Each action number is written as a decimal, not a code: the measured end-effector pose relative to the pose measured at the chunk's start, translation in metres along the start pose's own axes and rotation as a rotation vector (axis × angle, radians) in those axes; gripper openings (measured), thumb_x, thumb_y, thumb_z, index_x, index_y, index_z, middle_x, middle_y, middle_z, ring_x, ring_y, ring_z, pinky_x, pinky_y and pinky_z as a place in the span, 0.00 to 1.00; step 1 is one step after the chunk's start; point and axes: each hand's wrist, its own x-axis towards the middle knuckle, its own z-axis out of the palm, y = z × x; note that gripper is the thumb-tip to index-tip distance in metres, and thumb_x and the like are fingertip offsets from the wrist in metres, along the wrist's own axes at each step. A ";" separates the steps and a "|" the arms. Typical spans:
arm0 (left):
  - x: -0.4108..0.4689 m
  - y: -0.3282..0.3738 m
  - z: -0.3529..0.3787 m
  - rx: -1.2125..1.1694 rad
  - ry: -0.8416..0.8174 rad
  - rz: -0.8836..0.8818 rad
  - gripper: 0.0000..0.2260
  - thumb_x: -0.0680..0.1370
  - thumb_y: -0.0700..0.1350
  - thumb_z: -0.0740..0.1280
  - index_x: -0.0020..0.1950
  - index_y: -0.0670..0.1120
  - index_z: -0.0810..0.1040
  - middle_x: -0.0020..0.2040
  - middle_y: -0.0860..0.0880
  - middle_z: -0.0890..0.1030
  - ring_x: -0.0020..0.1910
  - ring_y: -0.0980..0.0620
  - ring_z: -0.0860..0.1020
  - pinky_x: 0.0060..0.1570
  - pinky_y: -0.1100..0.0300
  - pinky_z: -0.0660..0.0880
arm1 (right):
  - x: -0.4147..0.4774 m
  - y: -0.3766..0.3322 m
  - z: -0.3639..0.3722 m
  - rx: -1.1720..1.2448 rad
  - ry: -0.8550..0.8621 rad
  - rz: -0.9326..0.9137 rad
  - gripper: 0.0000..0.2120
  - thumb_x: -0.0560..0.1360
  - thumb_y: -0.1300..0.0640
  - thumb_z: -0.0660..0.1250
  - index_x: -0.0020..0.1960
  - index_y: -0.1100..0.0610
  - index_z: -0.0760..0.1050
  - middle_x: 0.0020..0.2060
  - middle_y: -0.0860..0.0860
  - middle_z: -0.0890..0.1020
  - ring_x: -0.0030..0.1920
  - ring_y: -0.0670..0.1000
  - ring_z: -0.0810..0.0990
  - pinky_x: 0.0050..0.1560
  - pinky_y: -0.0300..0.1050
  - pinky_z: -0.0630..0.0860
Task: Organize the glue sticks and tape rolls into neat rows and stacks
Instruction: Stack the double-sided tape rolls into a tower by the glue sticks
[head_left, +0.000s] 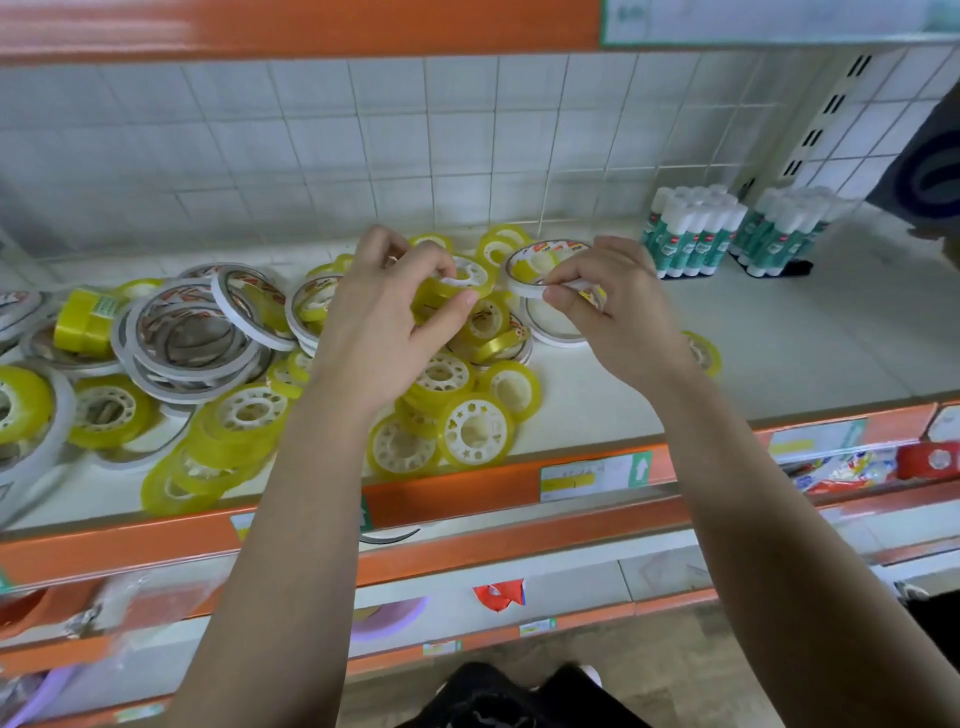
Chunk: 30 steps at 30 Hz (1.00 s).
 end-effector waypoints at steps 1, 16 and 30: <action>0.000 0.002 0.002 -0.007 -0.010 0.005 0.12 0.77 0.55 0.68 0.54 0.48 0.79 0.51 0.48 0.71 0.48 0.52 0.73 0.47 0.60 0.67 | -0.001 0.002 -0.002 -0.029 0.018 -0.008 0.07 0.75 0.52 0.68 0.47 0.54 0.83 0.44 0.42 0.80 0.61 0.42 0.67 0.66 0.36 0.60; 0.020 0.070 0.068 -0.037 -0.063 0.101 0.14 0.76 0.55 0.66 0.52 0.46 0.80 0.49 0.45 0.73 0.47 0.52 0.72 0.48 0.63 0.66 | -0.031 0.057 -0.077 -0.040 0.157 0.068 0.05 0.73 0.56 0.71 0.45 0.57 0.84 0.40 0.48 0.81 0.45 0.42 0.74 0.51 0.53 0.76; 0.036 0.176 0.182 -0.084 -0.064 -0.051 0.17 0.74 0.59 0.64 0.52 0.48 0.79 0.51 0.46 0.72 0.48 0.56 0.71 0.46 0.65 0.64 | -0.058 0.180 -0.207 -0.065 0.058 0.121 0.03 0.74 0.61 0.72 0.47 0.60 0.84 0.43 0.50 0.79 0.43 0.33 0.76 0.48 0.25 0.68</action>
